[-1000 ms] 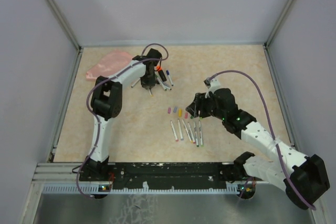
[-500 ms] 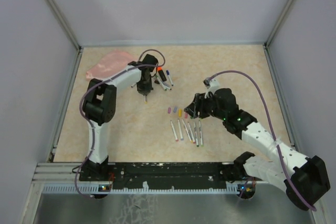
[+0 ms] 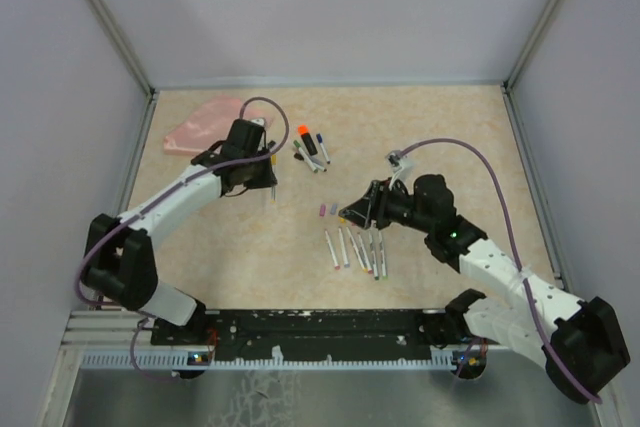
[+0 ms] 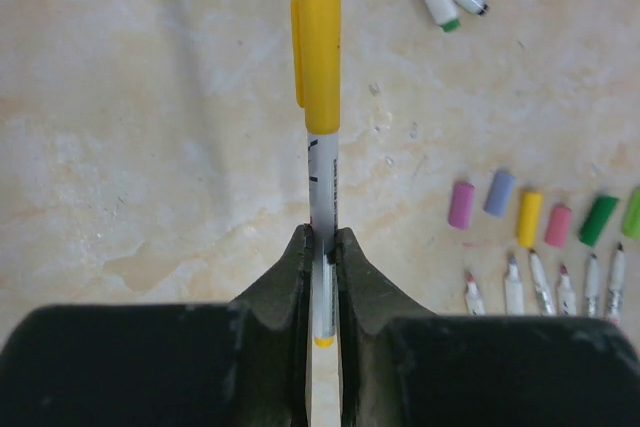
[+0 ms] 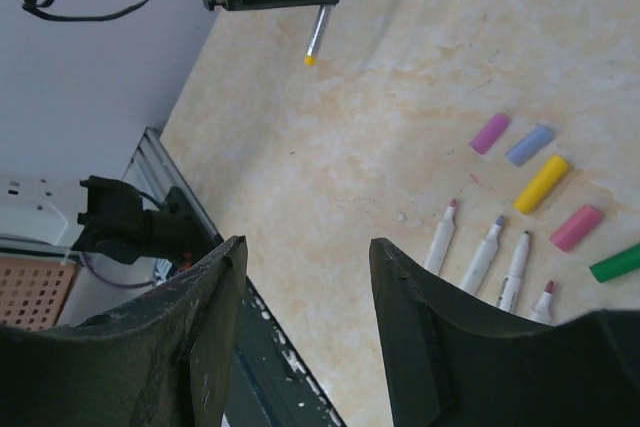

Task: Open the pen caps
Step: Pick up the pen from the center of the board.

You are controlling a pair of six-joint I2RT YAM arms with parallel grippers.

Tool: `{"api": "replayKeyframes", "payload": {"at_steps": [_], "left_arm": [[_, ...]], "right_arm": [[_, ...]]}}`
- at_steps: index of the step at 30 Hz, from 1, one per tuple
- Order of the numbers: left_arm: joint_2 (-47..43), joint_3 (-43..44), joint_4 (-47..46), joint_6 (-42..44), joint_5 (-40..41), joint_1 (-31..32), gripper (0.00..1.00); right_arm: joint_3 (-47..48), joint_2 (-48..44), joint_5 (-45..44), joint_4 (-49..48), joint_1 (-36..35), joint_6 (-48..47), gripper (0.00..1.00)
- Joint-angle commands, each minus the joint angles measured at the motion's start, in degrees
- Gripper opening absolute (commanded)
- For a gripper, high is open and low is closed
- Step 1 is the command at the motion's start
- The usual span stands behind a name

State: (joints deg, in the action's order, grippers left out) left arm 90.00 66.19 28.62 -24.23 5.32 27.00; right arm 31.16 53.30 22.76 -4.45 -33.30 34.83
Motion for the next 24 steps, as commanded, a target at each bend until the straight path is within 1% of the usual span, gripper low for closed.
{"api": "replayKeyframes", "payload": {"at_steps": [1, 6, 11, 17, 19, 24], "left_arm": [[-9.4, -7.8, -10.2, 1.2, -10.1, -0.1, 0.00], [-19.4, -16.2, -21.7, -0.8, -21.5, -0.2, 0.00], [-25.5, -23.5, -33.1, -5.0, -30.0, -0.3, 0.00], [-27.7, -29.0, -46.2, -14.3, -38.4, -0.1, 0.00], [-28.0, -30.6, -50.0, -17.0, -39.5, 0.1, 0.00], [-27.9, -31.3, -53.4, -19.6, -40.7, 1.9, 0.00]], "right_arm": [[-0.6, -0.2, 4.8, -12.4, 0.5, 6.9, 0.52], [-1.4, 1.6, 6.6, -20.4, 0.5, 12.8, 0.53], [0.3, 4.6, 6.4, -24.5, 0.5, 16.1, 0.54], [3.5, 8.1, 6.1, -28.4, 0.5, 18.5, 0.55], [4.4, 8.9, 5.4, -28.8, 0.5, 19.1, 0.55], [6.8, 11.1, 3.3, -28.0, 0.5, 18.4, 0.55]]}}
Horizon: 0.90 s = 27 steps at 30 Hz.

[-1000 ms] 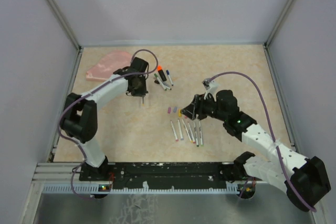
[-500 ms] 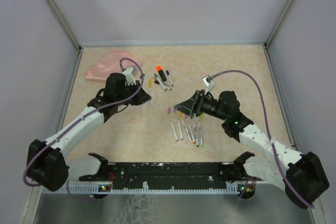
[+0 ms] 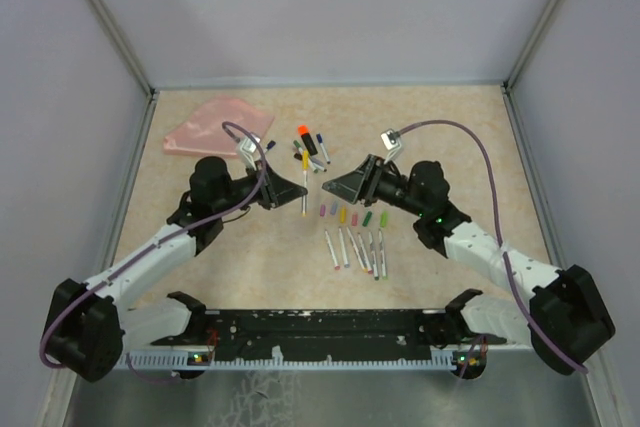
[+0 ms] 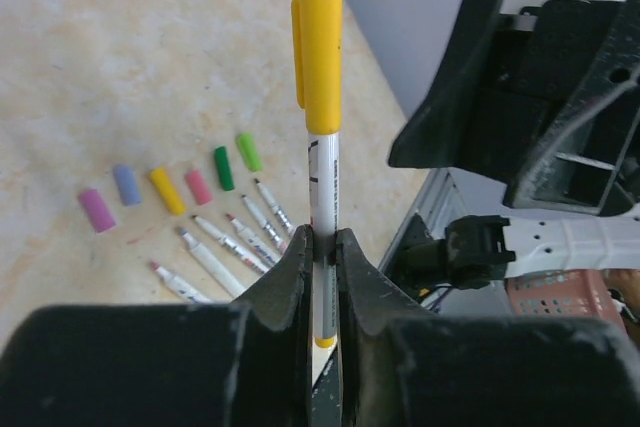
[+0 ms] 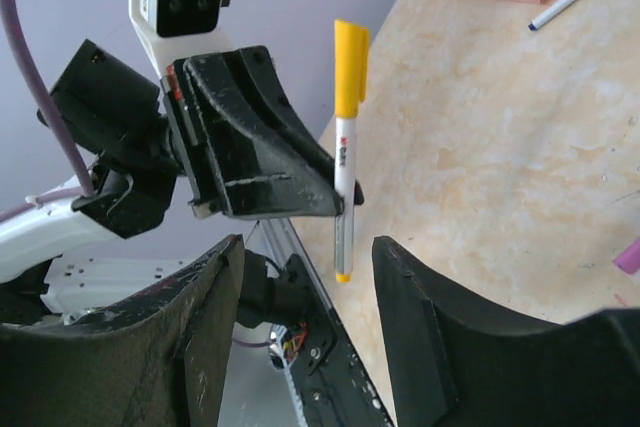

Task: Open the pen caps
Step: Pick up the pen from the center of the board.

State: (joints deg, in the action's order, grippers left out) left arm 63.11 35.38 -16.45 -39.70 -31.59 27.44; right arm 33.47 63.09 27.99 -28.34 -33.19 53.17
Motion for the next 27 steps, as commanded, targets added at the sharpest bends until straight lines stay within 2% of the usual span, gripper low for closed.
{"api": "replayKeyframes", "payload": {"at_steps": [1, 6, 20, 27], "left_arm": [[-0.8, -0.5, -8.9, -4.4, -4.0, 1.8, 0.00], [-0.2, -0.6, -10.8, -5.6, -3.6, 4.1, 0.00], [2.5, 0.1, -13.8, -7.1, -2.8, 6.9, 0.00], [3.2, 0.7, -14.7, -8.2, -2.6, 7.1, 0.00]], "right_arm": [[5.1, 1.8, -2.3, -3.8, 0.3, -0.4, 0.55], [7.3, 3.6, -3.8, -1.0, 0.2, -2.9, 0.54], [8.3, 5.7, -2.9, -1.8, -1.7, -4.2, 0.44], [8.7, 6.9, -3.0, -0.8, -2.4, -5.5, 0.33]]}}
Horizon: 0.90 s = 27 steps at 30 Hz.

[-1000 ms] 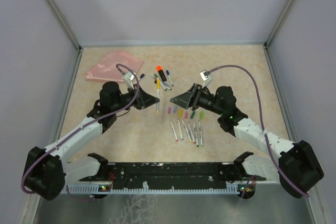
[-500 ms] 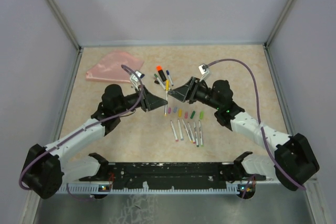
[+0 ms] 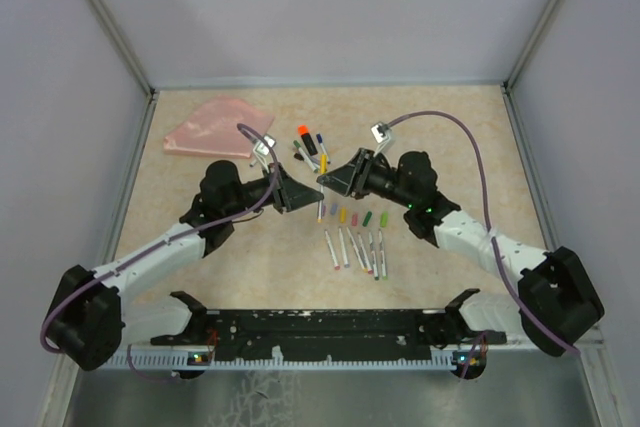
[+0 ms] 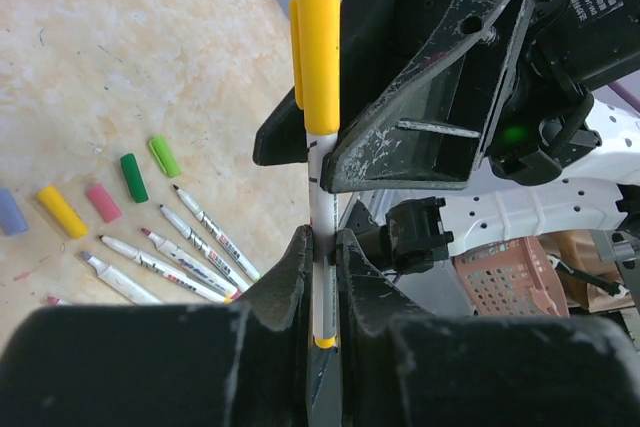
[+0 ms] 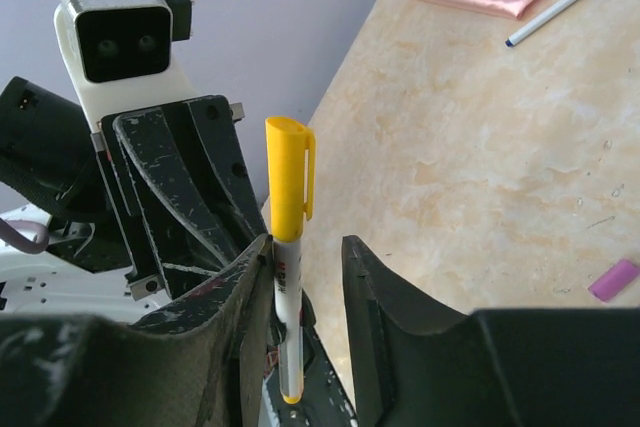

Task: Open the pen caps
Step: Pick up the pen from the center of the board.

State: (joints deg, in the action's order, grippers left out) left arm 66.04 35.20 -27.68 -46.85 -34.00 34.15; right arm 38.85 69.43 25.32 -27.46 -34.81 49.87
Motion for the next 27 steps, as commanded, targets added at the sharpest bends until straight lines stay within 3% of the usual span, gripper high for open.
{"api": "replayKeyframes", "payload": {"at_steps": [1, 13, 19, 22, 27], "left_arm": [[0.4, 0.8, -3.7, -1.2, -0.2, 0.4, 0.00], [1.5, 0.6, -5.5, -4.5, 1.6, 0.4, 0.00], [1.5, 0.8, -5.7, -4.5, 1.4, 0.4, 0.01], [1.1, 0.7, -5.4, -3.4, 0.8, 0.4, 0.09], [-2.7, 2.1, 1.1, 4.4, 1.1, 0.4, 0.34]], "right_arm": [[3.4, 0.6, -0.3, -1.5, -0.9, -2.4, 0.31], [3.6, 1.3, -0.4, -0.9, -2.4, -3.7, 0.28], [3.4, 1.1, -0.5, -1.7, -2.5, -3.8, 0.00], [3.0, 0.6, -0.9, -2.6, -2.4, -3.4, 0.00], [2.8, -0.7, -1.5, -1.9, -2.4, -4.1, 0.00]]}}
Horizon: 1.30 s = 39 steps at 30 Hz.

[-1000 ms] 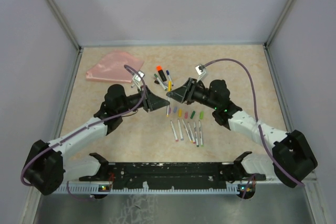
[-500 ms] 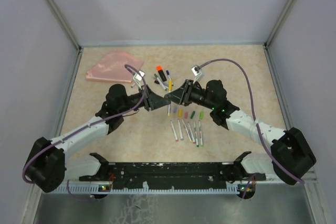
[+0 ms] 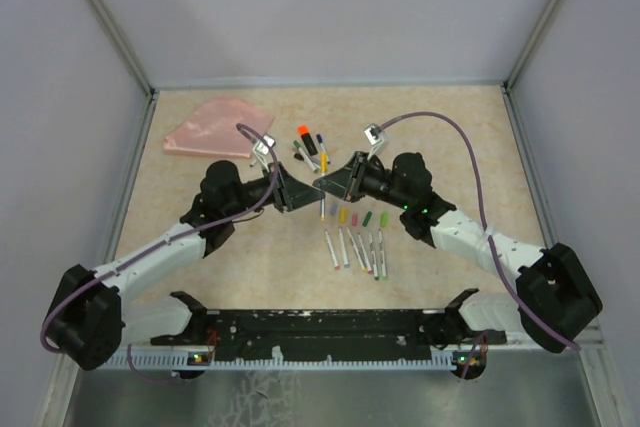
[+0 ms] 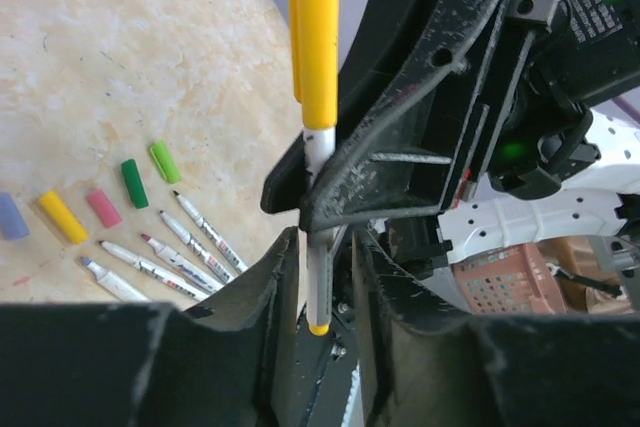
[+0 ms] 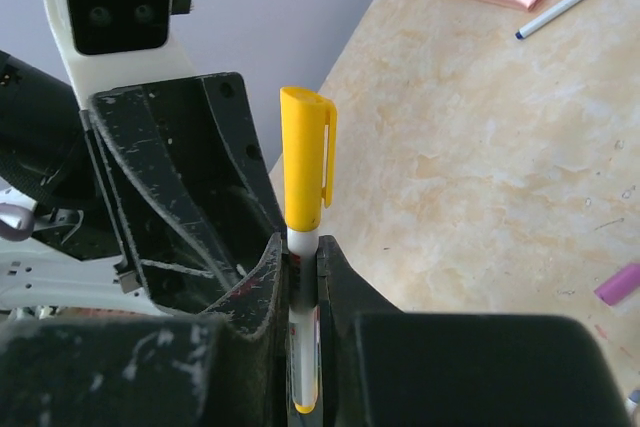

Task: Open the pen caps
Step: Pick up the pen from the center of the board, then open the pen cap from the pen.

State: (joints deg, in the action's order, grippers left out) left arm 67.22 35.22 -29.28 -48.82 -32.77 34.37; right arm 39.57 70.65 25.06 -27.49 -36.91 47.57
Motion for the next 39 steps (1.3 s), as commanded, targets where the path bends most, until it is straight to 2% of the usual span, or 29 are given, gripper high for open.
{"api": "replayKeyframes", "payload": {"at_steps": [1, 4, 7, 13, 15, 18, 23, 31, 39], "left_arm": [[-5.1, 2.2, 4.2, 7.9, 0.6, 0.1, 0.38], [-9.9, 2.2, 8.5, 12.0, 4.4, 0.0, 0.53], [-13.7, 2.5, 11.8, 14.6, 8.0, -0.7, 0.62], [-16.0, 4.4, 13.6, 13.9, 12.1, -1.1, 0.84], [-15.3, 5.0, 11.8, 12.5, 10.9, -1.1, 0.84], [-13.4, 8.1, 12.9, 10.8, 10.6, -1.1, 0.83], [-8.2, 17.1, 26.1, 9.6, 13.0, -1.0, 0.78], [-4.1, 24.1, 38.5, 9.3, 27.1, 5.0, 0.73], [-0.9, 27.2, 42.2, 7.6, 35.1, 10.6, 0.72]], "right_arm": [[2.1, -2.1, -0.9, -1.5, -0.3, -2.2, 0.00], [1.6, -3.1, 0.6, -1.0, -0.1, -3.3, 0.00], [0.6, -4.0, 2.3, -1.3, 0.0, -4.3, 0.00], [-2.9, -5.5, 9.4, -6.8, 0.0, -4.1, 0.00], [-4.0, -5.7, 11.9, -9.4, -0.1, -3.2, 0.00], [-4.4, -6.4, 11.8, -6.9, -0.1, -3.7, 0.00], [-3.0, -8.2, 8.5, 0.8, -0.1, -7.4, 0.00], [-2.7, -8.2, 7.1, 1.5, 0.0, -7.5, 0.00], [-2.0, -7.6, 6.2, 3.0, 0.0, -8.4, 0.00]]}}
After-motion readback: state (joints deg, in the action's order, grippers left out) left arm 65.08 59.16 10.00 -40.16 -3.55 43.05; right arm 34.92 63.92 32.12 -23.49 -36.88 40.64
